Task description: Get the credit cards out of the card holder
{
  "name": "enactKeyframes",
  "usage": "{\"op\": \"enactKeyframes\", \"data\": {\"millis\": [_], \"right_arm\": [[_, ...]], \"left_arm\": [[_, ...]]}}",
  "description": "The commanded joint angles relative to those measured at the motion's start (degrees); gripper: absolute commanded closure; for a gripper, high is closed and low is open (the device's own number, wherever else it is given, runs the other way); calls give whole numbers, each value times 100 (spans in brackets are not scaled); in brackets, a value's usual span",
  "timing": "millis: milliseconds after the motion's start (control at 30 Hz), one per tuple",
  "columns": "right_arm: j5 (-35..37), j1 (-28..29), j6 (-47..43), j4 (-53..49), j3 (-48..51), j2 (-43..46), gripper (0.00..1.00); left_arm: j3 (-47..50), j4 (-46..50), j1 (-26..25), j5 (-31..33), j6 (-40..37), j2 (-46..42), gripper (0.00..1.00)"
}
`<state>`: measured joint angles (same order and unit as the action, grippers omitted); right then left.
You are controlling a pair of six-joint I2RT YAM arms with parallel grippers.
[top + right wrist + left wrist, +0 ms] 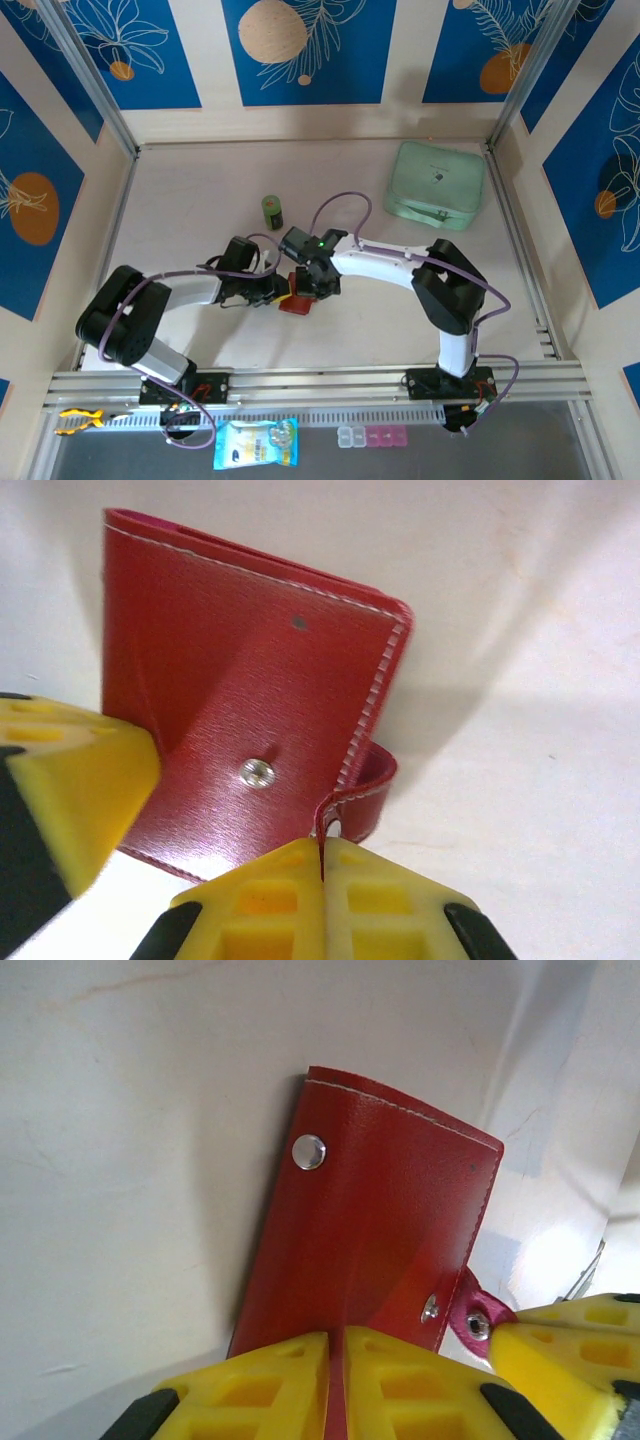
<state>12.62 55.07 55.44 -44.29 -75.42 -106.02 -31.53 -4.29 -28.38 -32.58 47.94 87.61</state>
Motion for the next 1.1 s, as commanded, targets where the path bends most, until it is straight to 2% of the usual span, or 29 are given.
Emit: {"op": "enactKeyframes", "data": {"millis": [0,67,200,400,800,900,1067], "right_arm": [[101,-32,169,-154,203,263,100],[90,-32,193,-119,253,301,100],[33,-31,173,-10,259,293,86],[-119,-71,184,101,265,148,77],[-304,-182,175,276,397,-15,71],[-273,-191,175,246,409,-5,76],[-303,-225,187,313,491,-31,75]], "left_arm": [[239,361,-4,565,-57,287,83],[270,245,-7,480,8,278,83],[138,286,-9,368,-5,209,80],[-61,555,-8,347,-145,83,75],[-90,561,-7,332,-120,81,74],[-91,570,-9,348,-120,88,74],[-99,553,-5,340,-111,132,74]]}}
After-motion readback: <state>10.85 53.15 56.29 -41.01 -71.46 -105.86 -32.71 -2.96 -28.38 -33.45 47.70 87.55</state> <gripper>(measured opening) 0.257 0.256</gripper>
